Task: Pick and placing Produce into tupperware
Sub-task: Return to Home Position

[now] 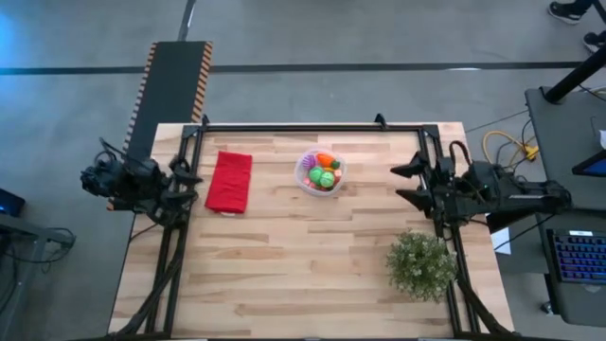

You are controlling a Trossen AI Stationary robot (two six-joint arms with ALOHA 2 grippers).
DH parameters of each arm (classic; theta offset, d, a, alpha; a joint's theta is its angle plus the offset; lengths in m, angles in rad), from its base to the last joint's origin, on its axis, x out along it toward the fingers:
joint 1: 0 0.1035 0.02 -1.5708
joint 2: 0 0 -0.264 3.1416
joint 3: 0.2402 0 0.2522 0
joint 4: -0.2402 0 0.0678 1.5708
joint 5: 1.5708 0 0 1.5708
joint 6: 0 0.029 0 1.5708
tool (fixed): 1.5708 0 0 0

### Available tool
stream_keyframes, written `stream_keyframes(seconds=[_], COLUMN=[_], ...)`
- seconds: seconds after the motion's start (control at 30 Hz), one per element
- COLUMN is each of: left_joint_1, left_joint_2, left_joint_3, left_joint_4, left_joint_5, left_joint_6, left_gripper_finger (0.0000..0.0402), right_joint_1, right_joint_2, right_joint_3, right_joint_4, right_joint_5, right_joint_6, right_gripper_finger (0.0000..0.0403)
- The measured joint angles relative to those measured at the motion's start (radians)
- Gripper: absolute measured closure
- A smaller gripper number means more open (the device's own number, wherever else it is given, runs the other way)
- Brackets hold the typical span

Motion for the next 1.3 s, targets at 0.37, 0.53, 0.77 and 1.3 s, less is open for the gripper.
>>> stream_keyframes(seconds=[0.37,0.53,0.77,1.3], left_joint_1=[0.0,0.0,0.0,0.008], left_joint_2=[-0.001,-0.002,-0.002,0.01], left_joint_3=[-0.267,-0.378,-0.46,-0.474], left_joint_4=[0.255,0.351,0.338,0.271], left_joint_5=[-0.008,0.025,0.004,-0.084], left_joint_6=[-0.103,-0.193,-0.265,-0.399], left_gripper_finger=[0.021,0.021,0.021,0.021], right_joint_1=[-0.001,-0.002,-0.001,-0.007], right_joint_2=[-0.065,-0.084,-0.144,-0.225], right_joint_3=[-0.272,-0.397,-0.413,-0.413], right_joint_4=[0.376,0.513,0.427,0.047], right_joint_5=[-0.028,-0.032,-0.032,-0.024], right_joint_6=[-0.01,0.008,0.022,0.143], right_gripper_finger=[0.007,0.0071,0.0067,0.0065])
